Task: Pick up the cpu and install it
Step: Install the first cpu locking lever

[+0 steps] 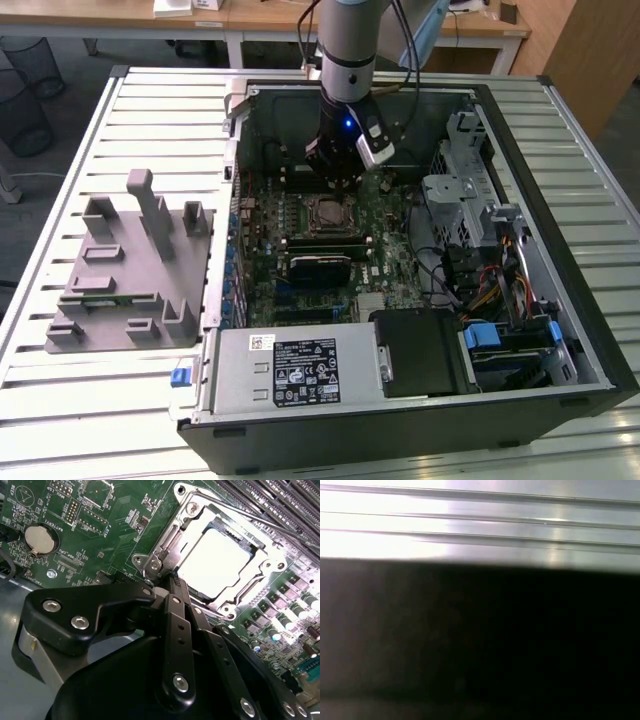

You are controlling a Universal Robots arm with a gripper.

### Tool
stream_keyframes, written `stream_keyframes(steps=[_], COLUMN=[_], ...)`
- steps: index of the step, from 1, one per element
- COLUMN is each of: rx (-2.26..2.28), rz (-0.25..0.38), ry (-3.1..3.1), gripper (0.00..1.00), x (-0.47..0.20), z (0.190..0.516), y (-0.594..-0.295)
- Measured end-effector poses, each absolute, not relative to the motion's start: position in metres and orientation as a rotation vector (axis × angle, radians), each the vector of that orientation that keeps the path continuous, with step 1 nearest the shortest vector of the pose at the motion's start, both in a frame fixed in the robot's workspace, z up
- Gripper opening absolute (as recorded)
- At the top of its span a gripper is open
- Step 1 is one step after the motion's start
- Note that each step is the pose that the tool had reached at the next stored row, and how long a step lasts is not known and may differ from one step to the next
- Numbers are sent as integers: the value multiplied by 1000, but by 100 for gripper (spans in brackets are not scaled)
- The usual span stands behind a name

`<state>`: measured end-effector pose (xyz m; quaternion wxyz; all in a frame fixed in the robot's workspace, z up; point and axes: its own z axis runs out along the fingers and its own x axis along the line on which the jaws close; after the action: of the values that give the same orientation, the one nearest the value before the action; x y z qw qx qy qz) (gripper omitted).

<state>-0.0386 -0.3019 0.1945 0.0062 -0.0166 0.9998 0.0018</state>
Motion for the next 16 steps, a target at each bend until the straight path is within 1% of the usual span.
stream_keyframes(steps=[6,10,16], rx=[-52,-52,-52], rz=[24,20,21], ry=[3125,3126,3126], gripper=[11,11,11], x=[-38,-38,-38], z=[199,207,207], y=[-300,-301,-302])
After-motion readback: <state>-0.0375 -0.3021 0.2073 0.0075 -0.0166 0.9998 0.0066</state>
